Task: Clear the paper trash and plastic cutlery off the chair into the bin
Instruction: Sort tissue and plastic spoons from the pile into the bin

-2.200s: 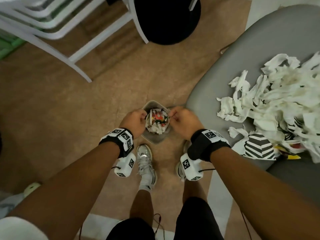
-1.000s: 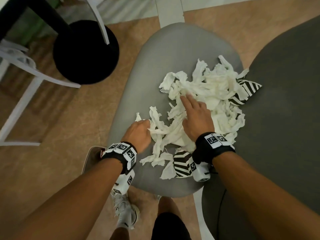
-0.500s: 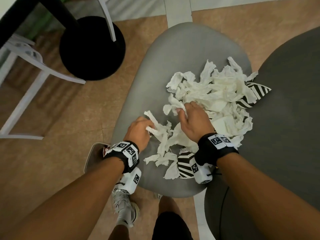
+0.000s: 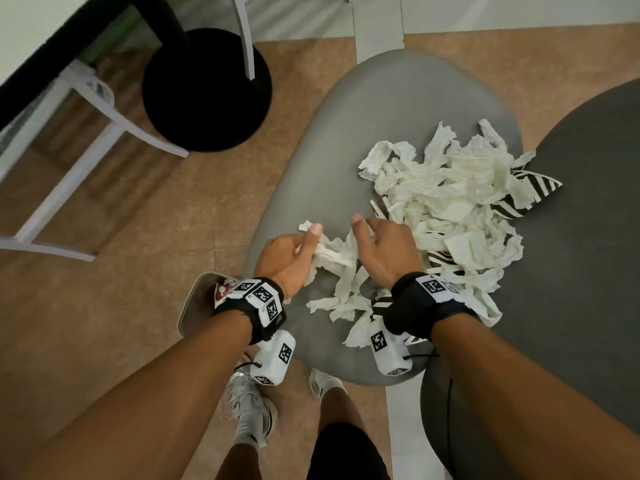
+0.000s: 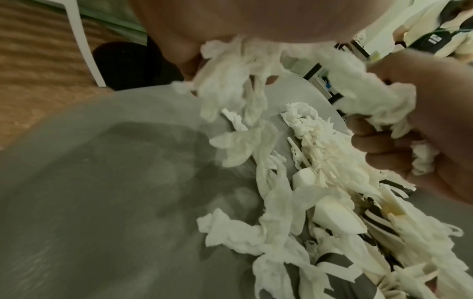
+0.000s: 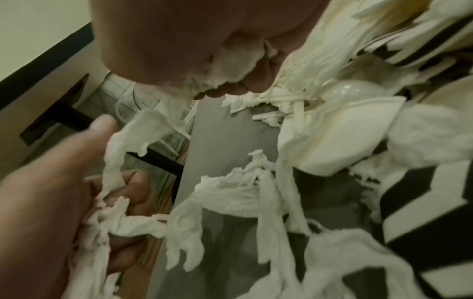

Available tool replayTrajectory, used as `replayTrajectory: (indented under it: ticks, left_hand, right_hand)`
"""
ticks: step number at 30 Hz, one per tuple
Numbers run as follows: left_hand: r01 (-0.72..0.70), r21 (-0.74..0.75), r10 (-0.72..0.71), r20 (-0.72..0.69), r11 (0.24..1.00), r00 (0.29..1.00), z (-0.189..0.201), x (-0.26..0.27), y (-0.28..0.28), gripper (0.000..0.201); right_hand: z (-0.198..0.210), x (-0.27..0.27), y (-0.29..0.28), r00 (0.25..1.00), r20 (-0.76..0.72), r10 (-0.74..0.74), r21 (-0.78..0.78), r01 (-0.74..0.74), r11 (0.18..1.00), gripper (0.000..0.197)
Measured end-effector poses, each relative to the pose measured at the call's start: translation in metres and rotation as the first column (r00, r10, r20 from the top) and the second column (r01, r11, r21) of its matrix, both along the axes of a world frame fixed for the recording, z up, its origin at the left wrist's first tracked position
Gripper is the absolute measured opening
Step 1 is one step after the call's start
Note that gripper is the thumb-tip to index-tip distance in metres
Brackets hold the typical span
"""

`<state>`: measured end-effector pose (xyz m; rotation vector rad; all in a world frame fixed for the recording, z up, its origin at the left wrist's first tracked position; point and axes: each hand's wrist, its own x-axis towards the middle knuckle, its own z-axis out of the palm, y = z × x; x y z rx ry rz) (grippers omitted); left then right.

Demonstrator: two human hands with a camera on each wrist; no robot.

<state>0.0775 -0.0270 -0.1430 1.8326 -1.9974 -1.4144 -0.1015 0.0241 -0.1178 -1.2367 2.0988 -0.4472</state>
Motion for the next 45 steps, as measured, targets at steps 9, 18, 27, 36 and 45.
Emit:
replayTrajectory:
  ticks: [9,18,27,36,45]
  left_hand:
    - [-0.039,-0.03,0.04,0.046,0.999,0.998,-0.007,0.071,0.009,0.026]
    - [-0.289,0.067,0.285,0.071,0.955,0.956,-0.016,0.175,0.027,0.012]
    - [-0.334,0.089,0.32,0.136,0.938,0.938,-0.064,0.25,0.053,0.026]
    - [-0.218,0.25,0.208,0.066,0.943,0.976,-0.089,0.3,0.066,0.051]
    - [-0.314,0.206,0.301,0.091,0.927,0.949,-0.076,0.328,0.06,0.027]
  right_hand:
    - [-0.026,0.079,0.01,0.988,0.107,0.113,0.041,-0.117,0.992,0.028]
    - [-0.017,0.185,0.018,0.951,0.2,0.236,0.163,-0.27,0.949,0.03]
    - [-0.037,0.274,0.026,0.863,0.389,0.322,0.363,-0.465,0.807,0.053]
    - [-0.087,0.311,0.036,0.932,0.296,0.209,0.376,-0.314,0.872,0.069]
    - [-0.085,0.309,0.03,0.903,0.206,0.378,0.529,-0.428,0.733,0.041]
